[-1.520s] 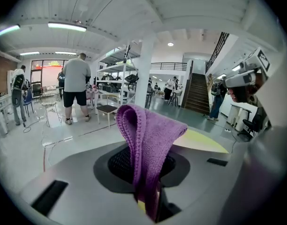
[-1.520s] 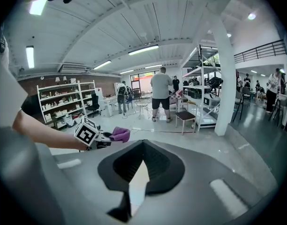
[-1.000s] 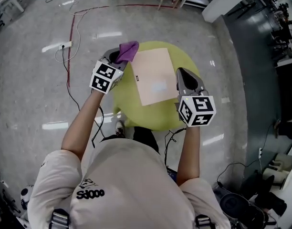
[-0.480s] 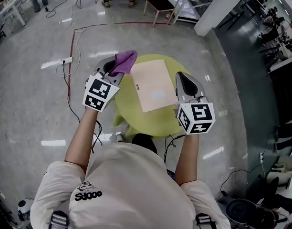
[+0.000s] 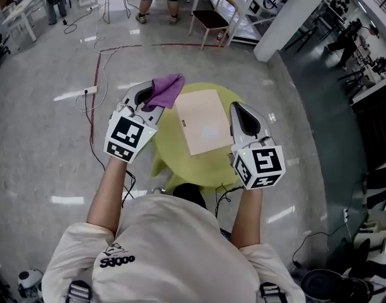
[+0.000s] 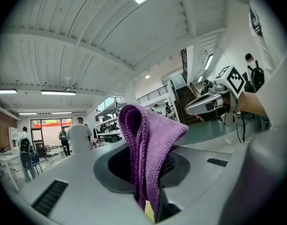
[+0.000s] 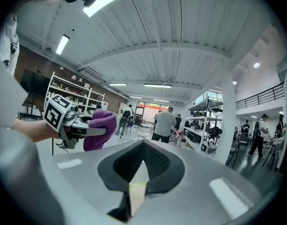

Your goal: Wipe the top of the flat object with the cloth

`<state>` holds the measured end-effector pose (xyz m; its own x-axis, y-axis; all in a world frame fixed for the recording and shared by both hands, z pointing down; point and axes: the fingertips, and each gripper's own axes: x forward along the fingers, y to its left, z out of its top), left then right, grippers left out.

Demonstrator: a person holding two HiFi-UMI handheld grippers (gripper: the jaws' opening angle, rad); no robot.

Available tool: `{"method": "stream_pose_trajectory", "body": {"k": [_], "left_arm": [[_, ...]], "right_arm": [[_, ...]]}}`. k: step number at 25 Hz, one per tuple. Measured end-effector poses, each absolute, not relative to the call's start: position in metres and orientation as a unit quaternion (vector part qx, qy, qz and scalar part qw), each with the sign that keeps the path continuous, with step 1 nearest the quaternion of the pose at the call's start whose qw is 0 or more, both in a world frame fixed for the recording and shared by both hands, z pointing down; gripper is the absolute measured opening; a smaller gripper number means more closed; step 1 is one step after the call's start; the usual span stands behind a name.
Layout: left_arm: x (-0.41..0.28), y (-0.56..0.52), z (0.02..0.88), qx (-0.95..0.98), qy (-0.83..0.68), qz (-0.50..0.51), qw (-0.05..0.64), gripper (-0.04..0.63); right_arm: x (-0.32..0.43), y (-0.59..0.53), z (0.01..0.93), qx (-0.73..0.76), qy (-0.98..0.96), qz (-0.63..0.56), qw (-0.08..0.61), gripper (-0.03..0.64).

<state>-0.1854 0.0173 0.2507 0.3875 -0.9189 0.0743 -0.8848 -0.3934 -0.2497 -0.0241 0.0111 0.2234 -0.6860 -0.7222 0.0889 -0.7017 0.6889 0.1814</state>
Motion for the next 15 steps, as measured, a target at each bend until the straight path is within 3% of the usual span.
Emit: {"method": "stream_pose_trajectory", "body": {"k": [15], "left_arm": [[-0.178,0.037,0.253,-0.837,0.532,-0.097,0.086,0.072]], "right_arm": [[-0.03,0.031,0.237,0.391,-0.911,-0.078,0.106,0.011]]}}
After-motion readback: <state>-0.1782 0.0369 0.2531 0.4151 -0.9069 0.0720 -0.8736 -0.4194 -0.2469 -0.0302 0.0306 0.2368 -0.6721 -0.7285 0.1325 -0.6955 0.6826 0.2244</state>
